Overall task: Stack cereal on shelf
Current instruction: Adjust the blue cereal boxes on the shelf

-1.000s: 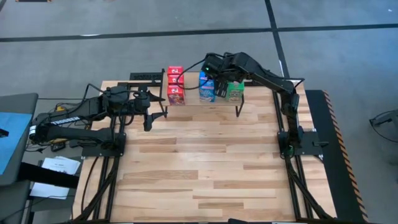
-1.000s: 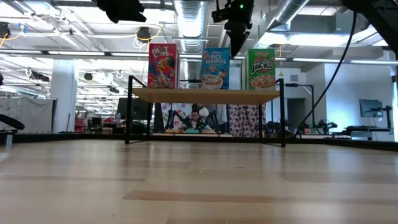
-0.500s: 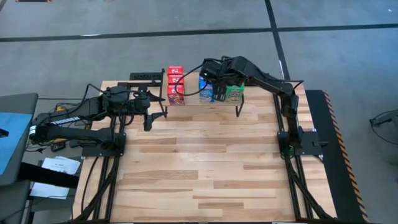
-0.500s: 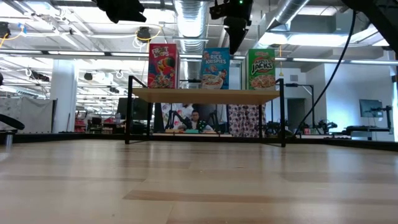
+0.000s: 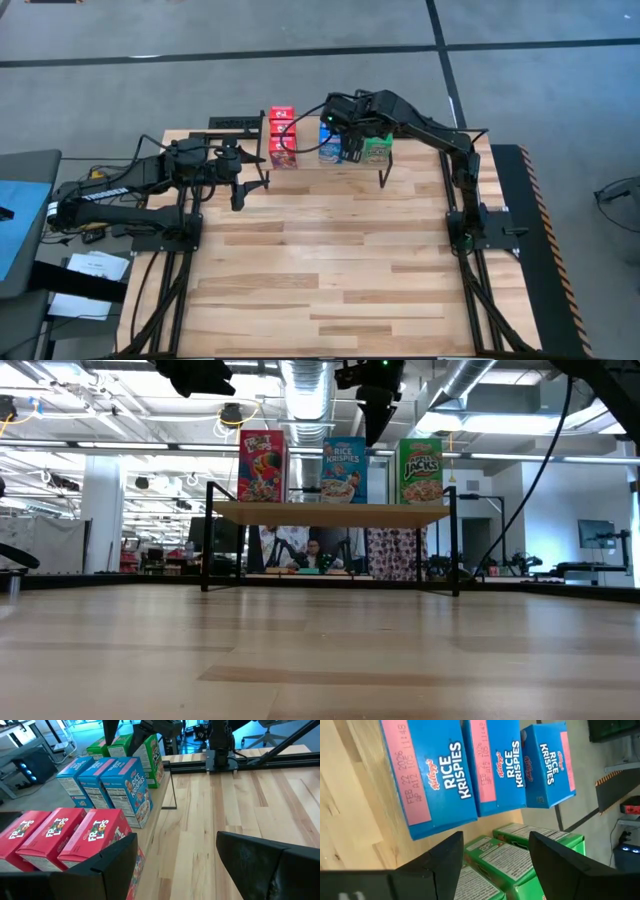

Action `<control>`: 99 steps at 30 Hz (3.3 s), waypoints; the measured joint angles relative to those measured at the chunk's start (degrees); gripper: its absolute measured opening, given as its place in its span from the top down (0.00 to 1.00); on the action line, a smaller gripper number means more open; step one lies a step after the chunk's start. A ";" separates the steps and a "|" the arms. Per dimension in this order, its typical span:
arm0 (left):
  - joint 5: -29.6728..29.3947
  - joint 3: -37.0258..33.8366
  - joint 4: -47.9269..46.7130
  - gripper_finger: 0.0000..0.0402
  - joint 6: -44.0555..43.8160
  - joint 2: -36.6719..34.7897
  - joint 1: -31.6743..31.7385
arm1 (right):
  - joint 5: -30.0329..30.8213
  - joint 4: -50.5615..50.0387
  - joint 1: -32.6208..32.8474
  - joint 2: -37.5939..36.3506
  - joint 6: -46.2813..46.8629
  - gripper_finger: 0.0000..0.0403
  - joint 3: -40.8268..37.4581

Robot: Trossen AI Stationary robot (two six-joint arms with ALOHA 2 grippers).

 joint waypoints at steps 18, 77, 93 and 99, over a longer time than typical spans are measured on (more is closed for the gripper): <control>-0.02 0.00 0.07 0.35 0.01 0.00 0.00 | 3.16 5.05 -6.07 -0.66 -5.11 0.38 1.22; -0.22 0.00 -0.09 0.35 -0.20 0.00 -0.01 | -3.14 13.45 -14.13 -0.19 -3.53 0.39 1.09; -0.22 0.00 -1.36 0.35 -0.19 0.00 0.00 | -2.56 15.33 -14.97 -0.35 -3.39 0.40 1.01; -0.22 0.00 -1.36 0.35 -0.18 0.00 0.01 | -2.94 12.47 -14.43 0.85 -2.08 0.40 1.07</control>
